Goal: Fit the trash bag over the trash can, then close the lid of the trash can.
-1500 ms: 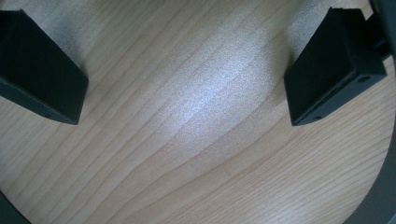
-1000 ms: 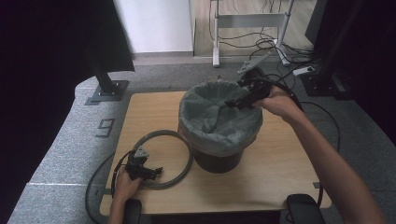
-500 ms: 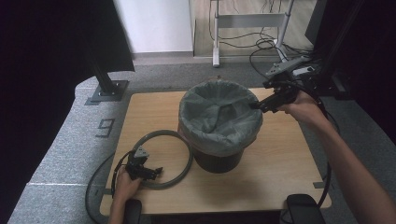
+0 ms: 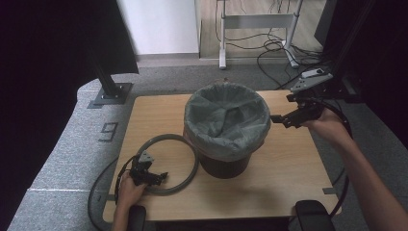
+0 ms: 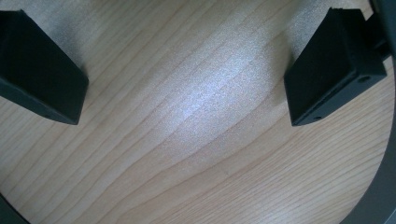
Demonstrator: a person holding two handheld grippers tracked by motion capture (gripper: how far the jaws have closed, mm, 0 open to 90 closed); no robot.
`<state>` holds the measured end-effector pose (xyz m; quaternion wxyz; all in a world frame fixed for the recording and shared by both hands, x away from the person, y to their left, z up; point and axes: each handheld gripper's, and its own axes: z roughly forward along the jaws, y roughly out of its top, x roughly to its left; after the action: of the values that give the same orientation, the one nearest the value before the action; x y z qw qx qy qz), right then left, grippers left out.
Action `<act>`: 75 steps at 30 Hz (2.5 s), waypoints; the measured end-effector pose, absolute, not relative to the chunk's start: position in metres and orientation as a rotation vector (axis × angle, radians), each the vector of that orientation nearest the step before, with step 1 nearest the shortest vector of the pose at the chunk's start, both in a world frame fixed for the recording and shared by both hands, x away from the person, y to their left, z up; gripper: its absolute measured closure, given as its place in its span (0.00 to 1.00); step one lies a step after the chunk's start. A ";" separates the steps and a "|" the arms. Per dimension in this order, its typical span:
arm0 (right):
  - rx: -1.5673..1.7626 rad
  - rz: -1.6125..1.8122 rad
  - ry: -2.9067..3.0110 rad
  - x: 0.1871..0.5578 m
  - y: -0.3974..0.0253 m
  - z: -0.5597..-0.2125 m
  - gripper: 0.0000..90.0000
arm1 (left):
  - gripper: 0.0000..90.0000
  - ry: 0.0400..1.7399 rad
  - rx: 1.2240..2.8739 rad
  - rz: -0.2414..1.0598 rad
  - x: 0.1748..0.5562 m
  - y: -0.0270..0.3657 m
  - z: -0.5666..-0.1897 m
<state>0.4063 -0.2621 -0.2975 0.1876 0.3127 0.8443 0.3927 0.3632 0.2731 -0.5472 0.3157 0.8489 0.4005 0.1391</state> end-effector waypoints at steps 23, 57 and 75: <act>1.026 1.054 2.349 0.396 -0.290 -0.404 0.00 | 0.00 1.055 2.235 0.366 0.363 0.273 -0.547; 1.191 0.986 2.318 0.375 -0.288 -0.557 0.00 | 0.00 1.061 2.233 0.369 0.363 0.273 -0.547; 1.207 0.983 2.310 0.374 -0.289 -0.557 0.00 | 0.00 1.159 2.104 0.433 0.364 0.286 -0.521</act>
<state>0.3743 -0.2886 -0.5572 0.1770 0.4263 0.8163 0.3472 0.3642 0.2861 -0.5211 0.3431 0.8096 0.4461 0.1667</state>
